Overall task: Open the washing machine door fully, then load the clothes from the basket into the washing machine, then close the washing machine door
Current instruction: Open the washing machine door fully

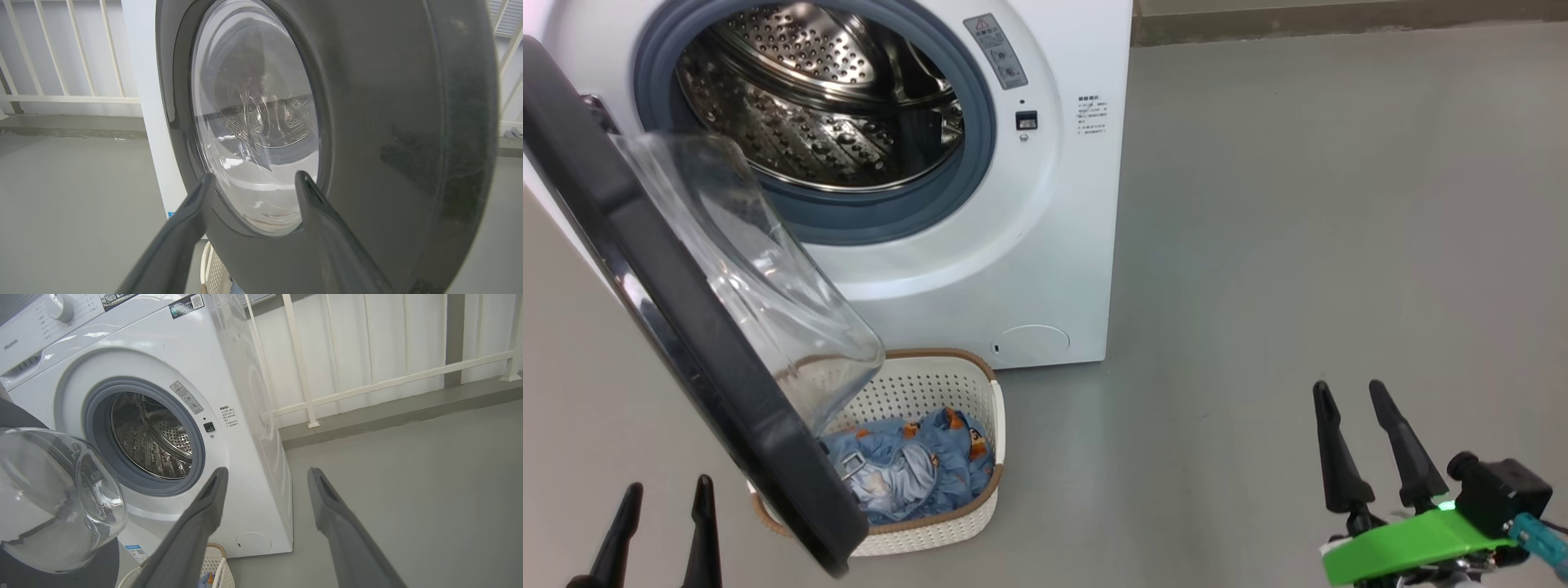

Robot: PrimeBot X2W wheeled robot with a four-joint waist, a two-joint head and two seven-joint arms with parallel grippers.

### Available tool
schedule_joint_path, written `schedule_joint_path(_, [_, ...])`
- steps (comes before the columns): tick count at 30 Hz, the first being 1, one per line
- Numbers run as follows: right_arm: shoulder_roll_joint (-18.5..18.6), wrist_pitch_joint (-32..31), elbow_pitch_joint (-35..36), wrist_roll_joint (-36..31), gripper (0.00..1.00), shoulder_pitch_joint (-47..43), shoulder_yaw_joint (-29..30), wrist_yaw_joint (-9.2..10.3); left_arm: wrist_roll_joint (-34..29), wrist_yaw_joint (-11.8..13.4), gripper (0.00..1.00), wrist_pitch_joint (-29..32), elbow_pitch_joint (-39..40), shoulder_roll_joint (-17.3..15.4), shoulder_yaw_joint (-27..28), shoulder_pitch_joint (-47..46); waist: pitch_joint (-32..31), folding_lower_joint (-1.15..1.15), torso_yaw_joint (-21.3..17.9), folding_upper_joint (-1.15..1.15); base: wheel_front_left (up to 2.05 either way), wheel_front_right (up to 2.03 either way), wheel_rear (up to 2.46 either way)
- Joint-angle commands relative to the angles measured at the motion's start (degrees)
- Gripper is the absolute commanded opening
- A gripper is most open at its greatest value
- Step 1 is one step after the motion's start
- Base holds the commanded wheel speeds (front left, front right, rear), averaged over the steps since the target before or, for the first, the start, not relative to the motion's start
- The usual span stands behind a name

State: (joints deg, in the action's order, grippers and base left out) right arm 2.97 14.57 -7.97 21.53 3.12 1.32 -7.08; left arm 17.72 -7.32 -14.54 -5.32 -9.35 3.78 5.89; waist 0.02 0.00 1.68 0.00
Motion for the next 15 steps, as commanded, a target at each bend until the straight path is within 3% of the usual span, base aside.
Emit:
schedule_joint_path(1, [-0.1,0.4,2.1,-1.7,1.00,0.0,-0.9,-0.41,-0.4,-0.2,1.00,-0.5,1.4,-0.9,2.3,-0.8,0.0,0.00,0.0,0.00,0.00,0.00,0.00])
schedule_joint_path(15, [-0.1,0.4,1.7,-12.4,1.00,-3.8,0.8,-0.41,-1.5,-0.2,1.00,-0.5,0.8,-0.3,2.4,-0.5,-0.4,0.00,0.5,0.00,0.00,0.00,0.00])
